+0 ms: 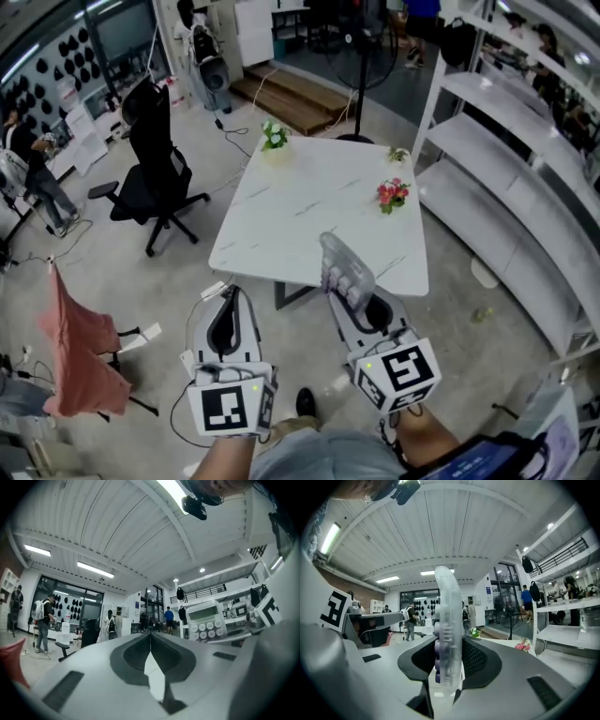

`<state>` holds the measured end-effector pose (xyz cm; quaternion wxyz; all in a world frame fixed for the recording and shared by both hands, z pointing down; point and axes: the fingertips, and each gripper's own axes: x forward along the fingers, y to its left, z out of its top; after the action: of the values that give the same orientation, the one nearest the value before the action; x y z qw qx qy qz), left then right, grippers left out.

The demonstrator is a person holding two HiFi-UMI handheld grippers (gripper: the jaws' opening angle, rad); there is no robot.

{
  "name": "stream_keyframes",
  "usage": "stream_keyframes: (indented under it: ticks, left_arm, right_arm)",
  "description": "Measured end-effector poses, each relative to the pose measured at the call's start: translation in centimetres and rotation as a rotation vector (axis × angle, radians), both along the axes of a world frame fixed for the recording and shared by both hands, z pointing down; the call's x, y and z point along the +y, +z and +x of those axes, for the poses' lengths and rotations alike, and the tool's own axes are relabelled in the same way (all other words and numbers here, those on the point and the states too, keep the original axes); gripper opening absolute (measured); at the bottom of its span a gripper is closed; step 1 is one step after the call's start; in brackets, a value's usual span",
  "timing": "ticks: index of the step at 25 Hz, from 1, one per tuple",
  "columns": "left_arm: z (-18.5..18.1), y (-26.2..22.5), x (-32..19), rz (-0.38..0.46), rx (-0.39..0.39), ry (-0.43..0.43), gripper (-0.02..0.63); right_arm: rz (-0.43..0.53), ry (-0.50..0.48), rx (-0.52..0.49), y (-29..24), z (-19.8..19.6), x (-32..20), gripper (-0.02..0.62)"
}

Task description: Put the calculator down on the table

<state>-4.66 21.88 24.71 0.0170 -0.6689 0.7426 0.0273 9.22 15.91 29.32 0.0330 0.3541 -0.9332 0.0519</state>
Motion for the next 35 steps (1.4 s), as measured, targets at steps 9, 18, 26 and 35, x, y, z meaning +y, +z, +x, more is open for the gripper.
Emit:
stream_keyframes:
  ticks: [9,18,26,35]
  left_arm:
    - [-4.4,-1.9,-6.1,0.069,-0.039,0.047,0.009]
    - [-5.7,2.6,-10.9,-0.03,-0.006,0.093,0.009]
    - [-6.7,4.7,-16.8,-0.082,-0.013,0.112,0.009]
    - [-9.0,2.7,-25.8,-0.064,-0.037,0.121,0.009]
  right_arm:
    - [0.076,0.057,-0.046,-2.5,-3.8,-5.5,0.147]
    - [0.014,0.094,-0.019,0.4,-5.0,-9.4,0.149]
    - [-0.038,0.106,-0.023,2.7,-6.0,-14.7,0.149]
    - [-0.071,0.087,-0.032,2.9,-9.0,-24.0,0.148]
